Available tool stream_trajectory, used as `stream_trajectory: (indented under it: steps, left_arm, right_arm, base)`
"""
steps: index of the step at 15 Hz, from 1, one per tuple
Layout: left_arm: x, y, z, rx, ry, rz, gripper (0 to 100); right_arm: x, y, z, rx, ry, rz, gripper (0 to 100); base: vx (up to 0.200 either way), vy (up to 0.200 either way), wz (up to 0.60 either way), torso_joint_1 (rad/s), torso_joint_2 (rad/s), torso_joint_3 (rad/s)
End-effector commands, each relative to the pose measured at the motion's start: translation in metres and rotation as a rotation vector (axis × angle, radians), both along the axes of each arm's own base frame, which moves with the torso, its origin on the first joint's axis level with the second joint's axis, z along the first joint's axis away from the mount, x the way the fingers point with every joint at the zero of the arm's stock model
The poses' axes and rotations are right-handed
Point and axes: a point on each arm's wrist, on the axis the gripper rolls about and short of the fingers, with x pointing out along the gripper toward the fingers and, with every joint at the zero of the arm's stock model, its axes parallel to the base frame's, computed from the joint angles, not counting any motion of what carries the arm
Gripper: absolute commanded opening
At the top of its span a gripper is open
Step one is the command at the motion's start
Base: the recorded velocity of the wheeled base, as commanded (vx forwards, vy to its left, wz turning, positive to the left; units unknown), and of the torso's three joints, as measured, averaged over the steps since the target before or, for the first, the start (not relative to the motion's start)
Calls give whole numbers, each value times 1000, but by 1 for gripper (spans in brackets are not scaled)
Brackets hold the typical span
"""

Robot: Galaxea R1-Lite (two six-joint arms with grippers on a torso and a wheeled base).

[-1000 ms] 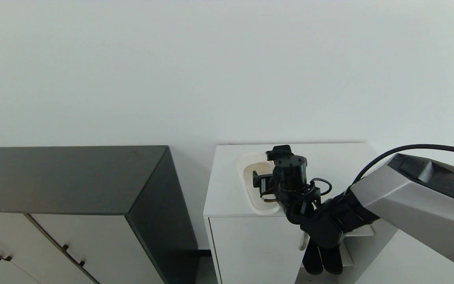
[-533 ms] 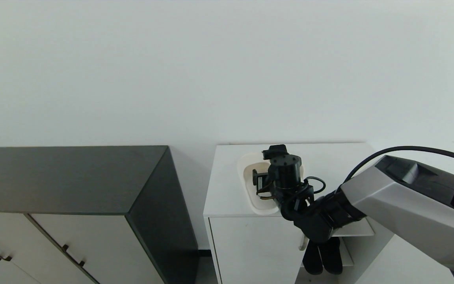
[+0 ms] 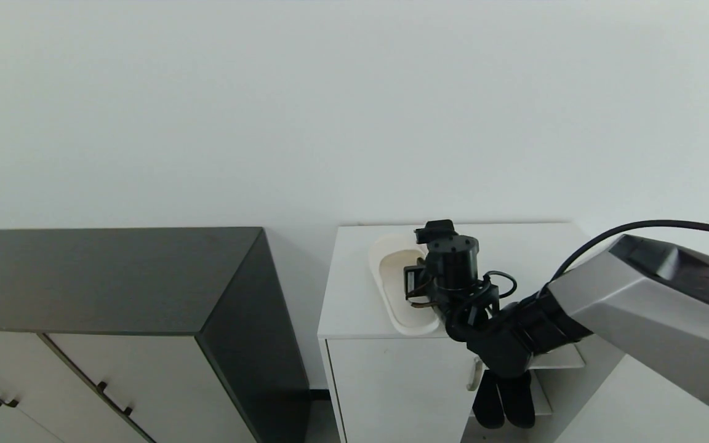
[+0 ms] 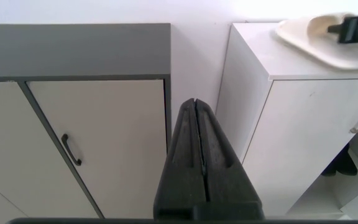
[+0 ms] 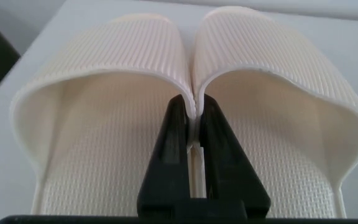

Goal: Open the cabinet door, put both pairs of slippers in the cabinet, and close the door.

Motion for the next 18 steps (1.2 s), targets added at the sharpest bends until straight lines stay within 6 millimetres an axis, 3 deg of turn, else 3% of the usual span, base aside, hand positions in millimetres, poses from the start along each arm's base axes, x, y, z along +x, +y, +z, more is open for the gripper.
stream_trajectory:
  steps: [1,6,15,18]
  left_arm:
    - [0,0,0,-1,1,0,0]
    - [0,0,0,0,1,0,0]
    - [0,0,0,-1,1,0,0]
    - [0,0,0,-3,1,0,0]
  right_arm:
    - [-45,-20,44,12,-29,42,0]
    - [-129,-44,48,-31,33,200,0]
    - [-126,-34,47,-21,22,208,0]
    - [-125,-34,48,-17,19,203,0]
  base:
    - [0,0,0,0,0,0]
    - [0,0,0,0,0,0]
    - [0,0,0,0,0,0]
    - [-200,0,0,7,2,5]
